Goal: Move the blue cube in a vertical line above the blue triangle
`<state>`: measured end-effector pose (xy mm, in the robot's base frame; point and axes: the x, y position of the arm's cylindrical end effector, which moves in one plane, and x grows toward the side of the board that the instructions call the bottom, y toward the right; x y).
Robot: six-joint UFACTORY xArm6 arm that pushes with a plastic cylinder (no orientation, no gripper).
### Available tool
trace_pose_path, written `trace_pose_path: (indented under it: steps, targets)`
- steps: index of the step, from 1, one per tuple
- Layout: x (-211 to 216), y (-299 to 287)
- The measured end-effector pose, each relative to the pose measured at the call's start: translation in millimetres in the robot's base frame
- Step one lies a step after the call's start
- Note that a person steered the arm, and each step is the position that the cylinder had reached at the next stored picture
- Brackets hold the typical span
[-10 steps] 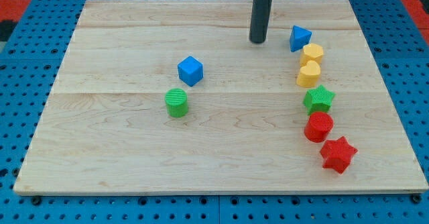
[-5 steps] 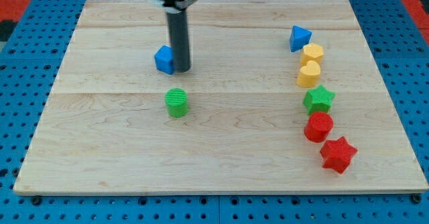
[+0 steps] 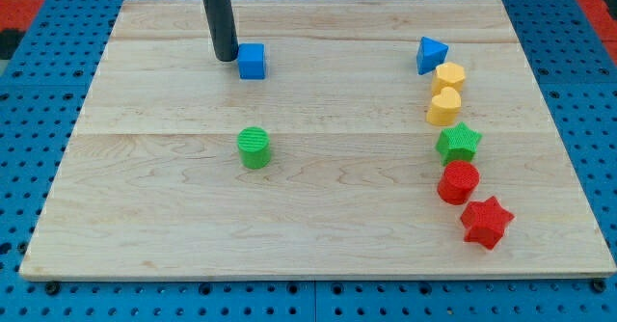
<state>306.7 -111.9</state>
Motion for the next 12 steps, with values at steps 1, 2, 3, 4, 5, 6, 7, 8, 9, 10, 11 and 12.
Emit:
trace_pose_path:
  steps: [1, 2, 3, 4, 5, 6, 7, 8, 9, 10, 11, 12]
  targets:
    - [0, 8]
    - [14, -10]
    - [30, 0]
    - [35, 28]
    - [29, 58]
    - [8, 82]
    - [-24, 90]
    - [-45, 73]
    - [-54, 71]
    - [-55, 95]
    - [-55, 117]
    - [-56, 141]
